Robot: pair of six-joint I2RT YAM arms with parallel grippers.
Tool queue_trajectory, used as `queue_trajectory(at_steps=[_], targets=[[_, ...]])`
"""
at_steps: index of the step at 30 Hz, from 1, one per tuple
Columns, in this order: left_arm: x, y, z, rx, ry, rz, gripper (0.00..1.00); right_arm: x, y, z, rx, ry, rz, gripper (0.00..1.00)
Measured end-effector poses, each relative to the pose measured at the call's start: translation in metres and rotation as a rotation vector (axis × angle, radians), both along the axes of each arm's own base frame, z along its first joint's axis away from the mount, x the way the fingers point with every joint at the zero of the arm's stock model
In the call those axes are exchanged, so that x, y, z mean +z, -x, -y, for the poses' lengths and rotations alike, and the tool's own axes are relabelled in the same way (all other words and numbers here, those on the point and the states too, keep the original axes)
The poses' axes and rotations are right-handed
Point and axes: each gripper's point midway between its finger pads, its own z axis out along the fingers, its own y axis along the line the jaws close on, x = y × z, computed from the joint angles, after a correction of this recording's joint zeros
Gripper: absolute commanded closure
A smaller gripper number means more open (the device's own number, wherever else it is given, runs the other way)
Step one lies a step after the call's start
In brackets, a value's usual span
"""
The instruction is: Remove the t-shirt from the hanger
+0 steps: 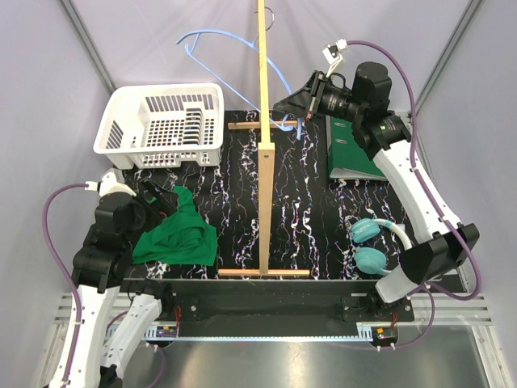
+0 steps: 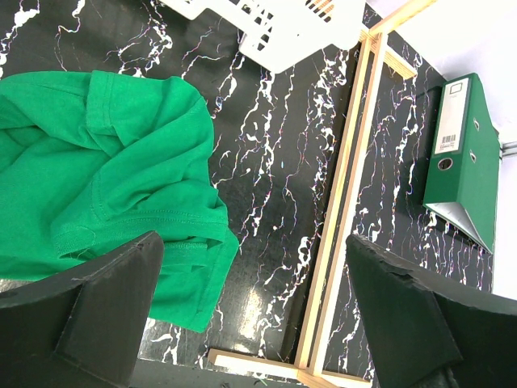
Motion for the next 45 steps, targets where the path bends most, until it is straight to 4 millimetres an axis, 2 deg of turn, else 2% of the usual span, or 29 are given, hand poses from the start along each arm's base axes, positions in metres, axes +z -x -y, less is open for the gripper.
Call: queue_trajectory(at_steps=[7, 9, 10, 12, 13, 19, 22, 26, 30, 37, 41, 45], targets=[[0.0, 0.0, 0.0, -0.002, -0.005, 0.0, 0.01, -0.008, -0.01, -0.003, 0.028, 0.001, -0.011, 1.0], [0.0, 0.0, 0.0, -0.004, -0.008, -0.001, 0.01, -0.007, -0.015, -0.001, 0.027, -0.001, -0.008, 0.9], [0.0, 0.0, 0.0, -0.004, -0.008, -0.001, 0.01, -0.007, -0.018, 0.0, 0.025, -0.002, -0.006, 0.79], [-0.001, 0.0, 0.0, -0.005, -0.011, -0.001, 0.01, -0.008, -0.026, 0.003, 0.022, -0.002, -0.003, 0.71], [-0.001, 0.0, 0.0, -0.006, -0.013, -0.004, 0.01, -0.009, -0.03, 0.004, 0.021, -0.003, -0.002, 0.58], [-0.016, -0.006, 0.002, -0.012, -0.024, -0.082, 0.01, -0.024, -0.046, 0.012, -0.002, 0.001, -0.061, 0.25], [-0.027, -0.008, 0.005, -0.025, -0.025, -0.134, 0.01, -0.033, -0.046, 0.016, -0.023, 0.012, -0.087, 0.2], [-0.038, -0.005, 0.008, -0.042, -0.018, -0.18, 0.01, -0.045, -0.04, 0.025, -0.076, 0.048, -0.124, 0.01], [-0.042, -0.002, 0.009, -0.045, -0.012, -0.199, 0.01, -0.044, -0.029, 0.039, -0.148, 0.101, -0.111, 0.0], [-0.049, -0.002, 0.012, -0.051, 0.0, -0.227, 0.01, -0.03, -0.012, 0.066, -0.267, 0.193, -0.021, 0.0], [-0.053, -0.003, 0.015, -0.058, 0.007, -0.249, 0.01, -0.021, -0.009, 0.07, -0.271, 0.218, 0.033, 0.0], [-0.056, -0.003, 0.017, -0.068, 0.016, -0.26, 0.01, -0.01, -0.013, 0.064, -0.238, 0.206, 0.062, 0.0]])
